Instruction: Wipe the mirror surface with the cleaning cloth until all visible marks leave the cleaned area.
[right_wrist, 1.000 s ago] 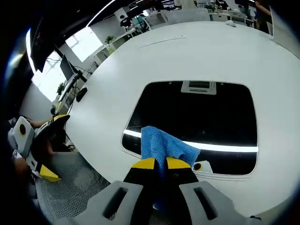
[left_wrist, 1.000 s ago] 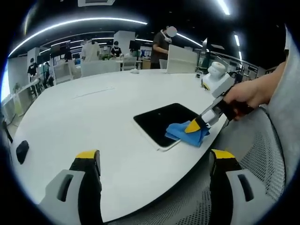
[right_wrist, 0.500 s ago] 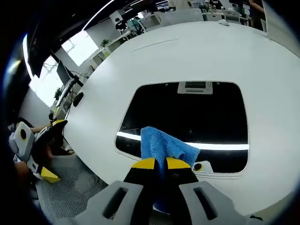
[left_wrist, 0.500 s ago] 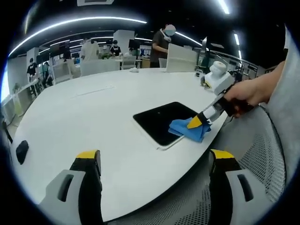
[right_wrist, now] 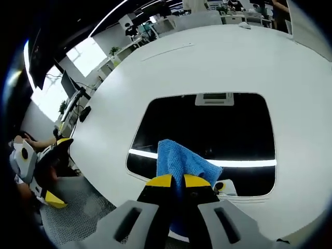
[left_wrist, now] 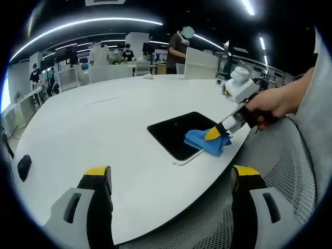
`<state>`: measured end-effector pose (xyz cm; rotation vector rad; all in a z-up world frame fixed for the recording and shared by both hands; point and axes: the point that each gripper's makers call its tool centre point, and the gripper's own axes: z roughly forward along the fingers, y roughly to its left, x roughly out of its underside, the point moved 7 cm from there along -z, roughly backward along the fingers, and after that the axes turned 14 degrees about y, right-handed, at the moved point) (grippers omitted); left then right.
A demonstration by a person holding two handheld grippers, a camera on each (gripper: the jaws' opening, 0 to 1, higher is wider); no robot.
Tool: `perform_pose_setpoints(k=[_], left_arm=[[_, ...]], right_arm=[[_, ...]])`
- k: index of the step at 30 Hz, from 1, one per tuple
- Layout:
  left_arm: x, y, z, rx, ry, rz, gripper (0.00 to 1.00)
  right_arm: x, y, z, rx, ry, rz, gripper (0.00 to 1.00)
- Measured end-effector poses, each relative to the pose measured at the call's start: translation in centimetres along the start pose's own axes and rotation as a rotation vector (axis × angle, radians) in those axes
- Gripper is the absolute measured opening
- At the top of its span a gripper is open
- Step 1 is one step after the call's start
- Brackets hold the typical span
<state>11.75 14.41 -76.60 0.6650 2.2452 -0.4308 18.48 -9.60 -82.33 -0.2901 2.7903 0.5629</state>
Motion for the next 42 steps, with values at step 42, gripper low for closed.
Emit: perform_pose_setpoints(k=[42], left_arm=[[-0.2, -0.1, 0.0, -0.007, 0.005, -0.011, 0.99]], right_arm=[[-7.4, -1.7, 2.7, 0.029, -0.010, -0.019, 0.01]])
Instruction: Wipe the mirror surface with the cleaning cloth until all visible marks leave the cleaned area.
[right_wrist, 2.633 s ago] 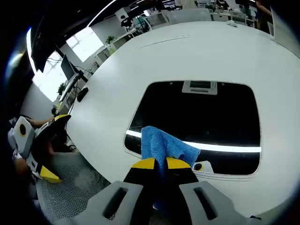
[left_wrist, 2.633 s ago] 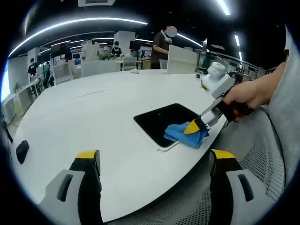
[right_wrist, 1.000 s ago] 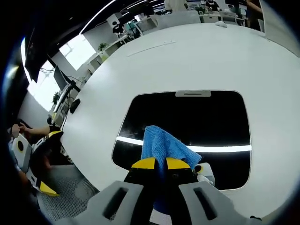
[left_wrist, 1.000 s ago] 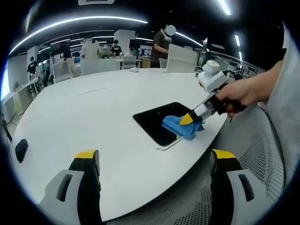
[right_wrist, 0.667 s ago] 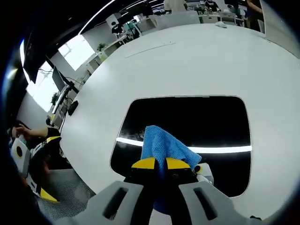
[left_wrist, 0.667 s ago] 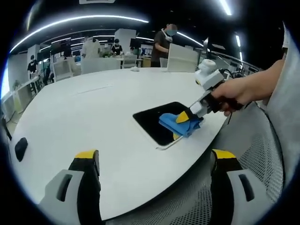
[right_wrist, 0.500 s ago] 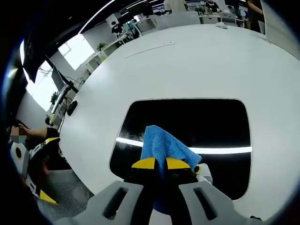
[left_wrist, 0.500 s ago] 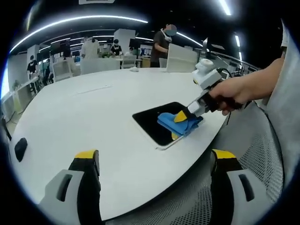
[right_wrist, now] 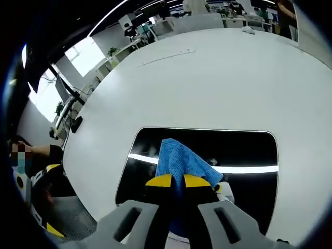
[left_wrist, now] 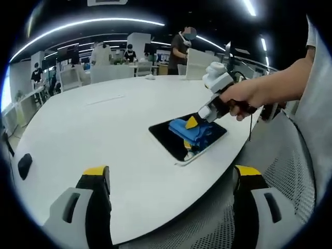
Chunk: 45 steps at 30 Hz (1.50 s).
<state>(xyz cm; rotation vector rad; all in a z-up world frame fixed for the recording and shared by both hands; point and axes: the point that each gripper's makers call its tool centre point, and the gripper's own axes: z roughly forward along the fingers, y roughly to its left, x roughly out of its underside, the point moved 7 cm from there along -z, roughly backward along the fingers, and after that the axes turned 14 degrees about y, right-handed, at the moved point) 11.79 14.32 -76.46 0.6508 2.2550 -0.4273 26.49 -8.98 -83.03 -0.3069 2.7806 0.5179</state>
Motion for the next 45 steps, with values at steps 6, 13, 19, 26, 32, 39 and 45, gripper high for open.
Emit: perform_pose_setpoints(k=[6, 13, 19, 26, 32, 39, 45], left_arm=[[0.1, 0.1, 0.1, -0.002, 0.008, -0.012, 0.99], [0.2, 0.3, 0.2, -0.006, 0.009, -0.002, 0.99], [0.2, 0.3, 0.1, -0.014, 0.004, 0.004, 0.99], [0.2, 0.2, 0.2, -0.009, 0.013, 0.001, 0.99], [-0.4, -0.1, -0.2, 0.011, -0.033, -0.019, 0.99], [-0.7, -0.4, -0.2, 0.020, -0.034, -0.026, 0.99], [-0.8, -0.5, -0.2, 0.019, -0.032, -0.027, 0.99]], right_arm=[[-1.3, -0.3, 0.4, 0.004, -0.005, 0.000, 0.01], [-2.3, -0.6, 0.5, 0.003, 0.001, 0.000, 0.01], [-2.7, -0.4, 0.1, 0.009, 0.001, -0.023, 0.01], [-3.6, -0.7, 0.5, 0.013, -0.004, -0.021, 0.01], [-3.9, -0.7, 0.7, 0.009, -0.004, -0.022, 0.01], [-4.1, -1.0, 1.0, -0.004, -0.003, -0.036, 0.01], [-4.1, -1.1, 1.1, -0.011, 0.000, -0.045, 0.01]])
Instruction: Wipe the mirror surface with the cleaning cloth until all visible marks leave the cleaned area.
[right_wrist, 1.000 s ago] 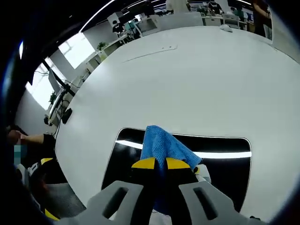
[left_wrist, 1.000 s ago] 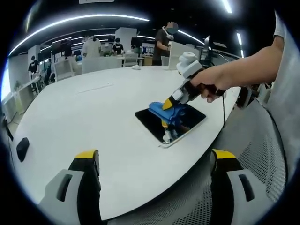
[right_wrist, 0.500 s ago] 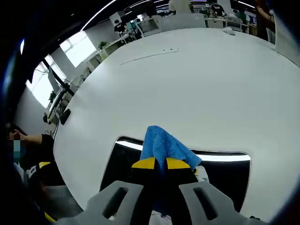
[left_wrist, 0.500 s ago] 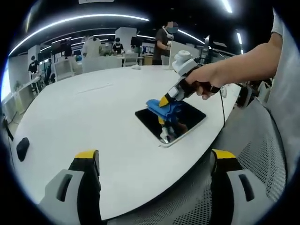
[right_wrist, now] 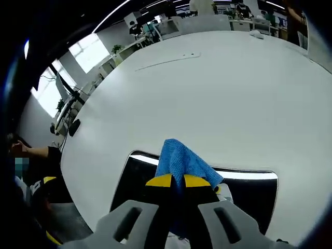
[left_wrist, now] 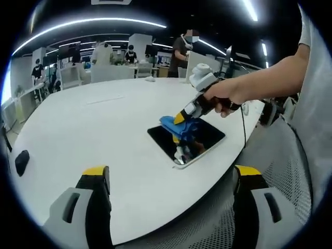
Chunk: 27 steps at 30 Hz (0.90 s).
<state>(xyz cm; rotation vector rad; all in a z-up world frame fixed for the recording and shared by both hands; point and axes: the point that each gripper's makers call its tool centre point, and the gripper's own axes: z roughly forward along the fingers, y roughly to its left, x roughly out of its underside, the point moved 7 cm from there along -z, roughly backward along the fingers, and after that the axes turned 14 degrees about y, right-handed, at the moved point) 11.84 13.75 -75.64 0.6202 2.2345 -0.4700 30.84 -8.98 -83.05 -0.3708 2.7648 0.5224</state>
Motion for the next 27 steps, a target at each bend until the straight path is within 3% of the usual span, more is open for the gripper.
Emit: perform_pose_setpoints(k=[27], left_arm=[[0.7, 0.5, 0.4, -0.013, 0.028, 0.021, 0.99]], right_arm=[[0.4, -2.1, -1.1, 0.001, -0.006, 0.024, 0.01]])
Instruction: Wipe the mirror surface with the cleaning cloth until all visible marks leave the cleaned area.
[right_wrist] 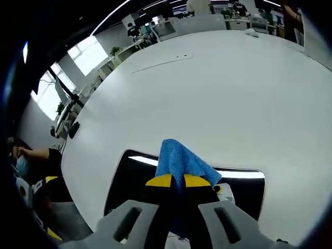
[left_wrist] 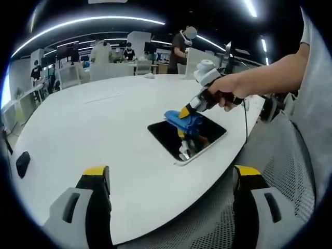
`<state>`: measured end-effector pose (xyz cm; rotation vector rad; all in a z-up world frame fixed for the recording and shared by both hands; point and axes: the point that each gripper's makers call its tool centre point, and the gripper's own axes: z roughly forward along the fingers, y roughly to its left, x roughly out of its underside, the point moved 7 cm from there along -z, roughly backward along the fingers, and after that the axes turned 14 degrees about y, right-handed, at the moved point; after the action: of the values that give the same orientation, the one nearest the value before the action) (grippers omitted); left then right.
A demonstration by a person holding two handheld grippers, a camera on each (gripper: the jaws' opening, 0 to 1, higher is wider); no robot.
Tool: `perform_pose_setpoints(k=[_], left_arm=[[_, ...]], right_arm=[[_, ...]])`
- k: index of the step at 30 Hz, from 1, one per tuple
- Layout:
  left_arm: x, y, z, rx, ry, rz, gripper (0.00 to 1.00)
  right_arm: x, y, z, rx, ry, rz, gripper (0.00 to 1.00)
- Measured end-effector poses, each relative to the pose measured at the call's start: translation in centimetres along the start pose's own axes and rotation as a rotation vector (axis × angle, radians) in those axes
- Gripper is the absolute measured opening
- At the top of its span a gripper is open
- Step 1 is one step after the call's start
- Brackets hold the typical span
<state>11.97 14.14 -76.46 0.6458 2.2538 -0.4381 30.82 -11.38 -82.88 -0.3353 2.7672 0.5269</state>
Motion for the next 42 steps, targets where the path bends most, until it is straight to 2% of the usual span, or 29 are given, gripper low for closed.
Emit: perform_pose_setpoints(k=[9, 19, 29, 33, 42], left_arm=[[0.2, 0.1, 0.1, 0.003, 0.007, 0.002, 0.99], [0.4, 0.2, 0.2, 0.000, 0.009, 0.001, 0.98], [0.4, 0.1, 0.2, 0.000, 0.016, 0.004, 0.98], [0.4, 0.1, 0.2, 0.000, 0.015, 0.007, 0.97], [0.3, 0.2, 0.1, -0.011, 0.008, 0.011, 0.97]], right_arm=[[0.3, -0.9, -0.7, 0.005, -0.005, 0.019, 0.01], [0.5, -1.6, -1.8, -0.009, -0.009, 0.080, 0.01], [0.5, -1.7, -1.8, 0.004, -0.009, 0.057, 0.01], [0.6, -1.8, -1.8, -0.004, -0.022, 0.090, 0.01], [1.6, -1.5, -1.7, 0.001, -0.051, 0.068, 0.01]])
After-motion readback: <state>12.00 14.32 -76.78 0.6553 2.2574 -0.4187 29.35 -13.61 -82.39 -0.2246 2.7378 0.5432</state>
